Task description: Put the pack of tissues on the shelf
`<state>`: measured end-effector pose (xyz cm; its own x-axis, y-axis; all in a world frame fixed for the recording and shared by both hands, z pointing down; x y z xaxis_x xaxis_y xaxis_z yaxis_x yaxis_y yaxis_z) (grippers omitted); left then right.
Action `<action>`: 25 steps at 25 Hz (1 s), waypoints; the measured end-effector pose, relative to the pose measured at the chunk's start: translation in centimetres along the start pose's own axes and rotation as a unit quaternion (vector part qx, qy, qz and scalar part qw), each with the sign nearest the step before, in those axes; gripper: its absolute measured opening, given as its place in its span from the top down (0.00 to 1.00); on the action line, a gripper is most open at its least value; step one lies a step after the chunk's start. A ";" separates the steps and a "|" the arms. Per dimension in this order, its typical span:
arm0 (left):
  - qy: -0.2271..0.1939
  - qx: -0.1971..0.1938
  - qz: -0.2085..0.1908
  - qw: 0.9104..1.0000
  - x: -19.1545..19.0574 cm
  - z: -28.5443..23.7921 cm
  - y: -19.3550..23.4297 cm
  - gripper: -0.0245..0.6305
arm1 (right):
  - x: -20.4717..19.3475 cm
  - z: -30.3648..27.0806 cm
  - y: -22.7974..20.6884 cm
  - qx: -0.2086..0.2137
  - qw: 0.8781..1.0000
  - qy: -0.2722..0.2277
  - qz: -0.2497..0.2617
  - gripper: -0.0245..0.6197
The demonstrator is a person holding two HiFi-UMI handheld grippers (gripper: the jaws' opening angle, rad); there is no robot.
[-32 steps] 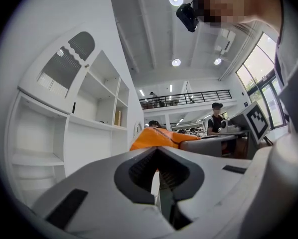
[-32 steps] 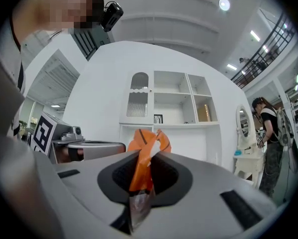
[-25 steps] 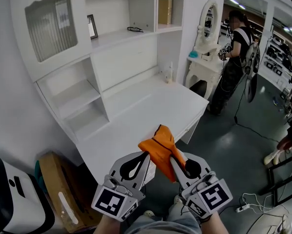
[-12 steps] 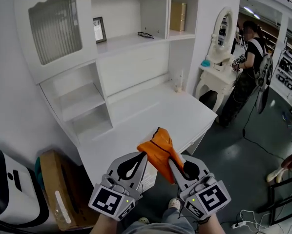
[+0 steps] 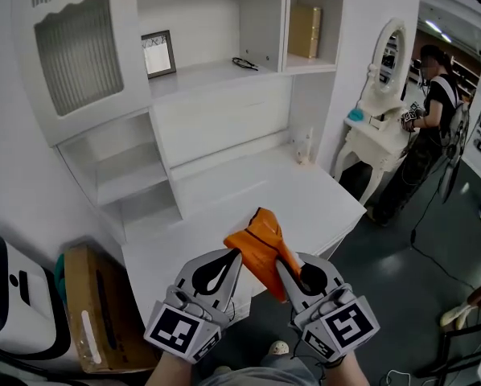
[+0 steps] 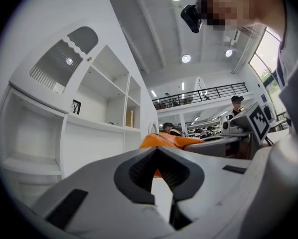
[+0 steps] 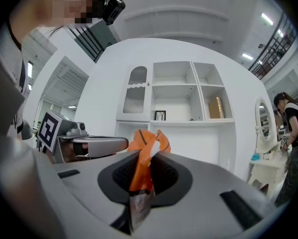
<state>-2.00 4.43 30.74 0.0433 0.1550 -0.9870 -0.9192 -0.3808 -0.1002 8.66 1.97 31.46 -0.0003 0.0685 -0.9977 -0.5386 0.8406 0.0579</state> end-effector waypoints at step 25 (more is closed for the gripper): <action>0.009 0.104 -0.006 0.994 -1.0 -7.9 -2.5 0.92 | -1.5 -0.5 -9.6 0.109 0.994 -0.004 -0.018 0.89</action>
<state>3.30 -1.99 30.93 0.0607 0.1410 -0.9881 -0.9797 -0.1810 -0.0860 13.43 -6.51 32.42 0.0225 0.0404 -0.9989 -0.3431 0.9388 0.0303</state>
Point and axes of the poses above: the fingertips, and each gripper's own axes: z backward along the fingers, y to its left, x out of its top, the point moved 3 cm from there along z, backward along the fingers, and after that the axes turned 2 degrees about x, right-handed, at the moved point
